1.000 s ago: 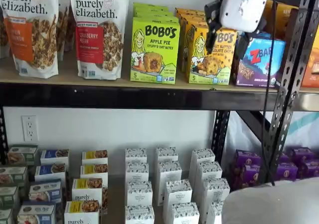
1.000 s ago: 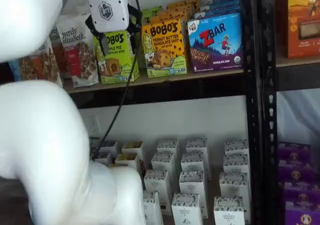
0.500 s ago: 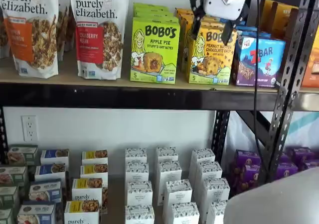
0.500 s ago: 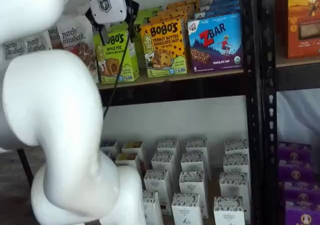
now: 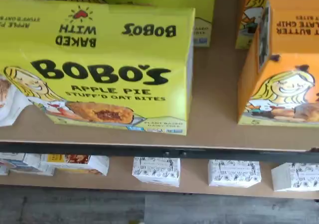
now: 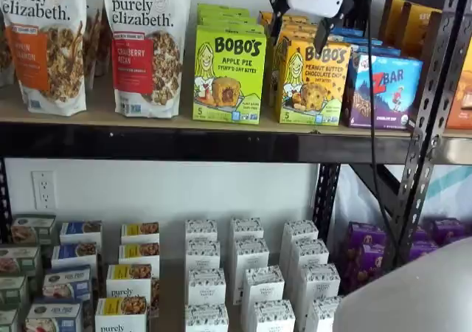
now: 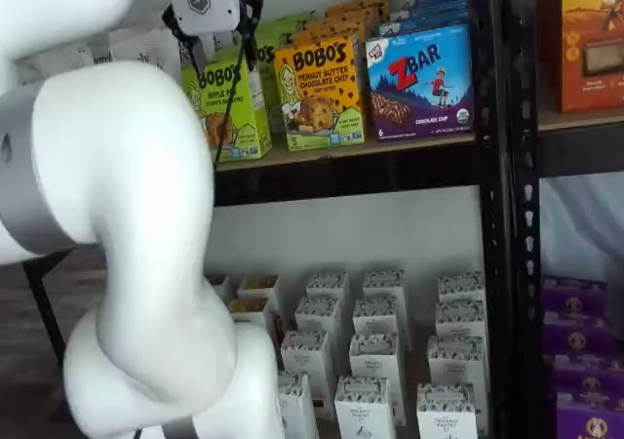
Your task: Pick the green box on the top shelf, the fourth from the left
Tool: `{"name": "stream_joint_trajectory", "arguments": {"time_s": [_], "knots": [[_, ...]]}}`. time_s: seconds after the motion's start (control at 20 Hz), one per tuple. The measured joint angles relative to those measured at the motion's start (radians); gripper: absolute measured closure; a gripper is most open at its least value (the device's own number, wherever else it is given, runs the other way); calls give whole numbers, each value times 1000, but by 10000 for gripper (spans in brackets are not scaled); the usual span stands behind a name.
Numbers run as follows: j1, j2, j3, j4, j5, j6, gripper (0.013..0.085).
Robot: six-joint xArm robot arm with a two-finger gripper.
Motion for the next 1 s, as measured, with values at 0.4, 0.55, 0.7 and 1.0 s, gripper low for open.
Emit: {"name": "stream_joint_trajectory", "arguments": {"time_s": [0.4,0.55,0.7,1.0], "knots": [[4,60,-42,16,-29,2,130],[18,79,-54,-4,-48,16,130],[30,96,-69,-15,-62,27,130],[45,144,-111,-10,-64,41,130]]}}
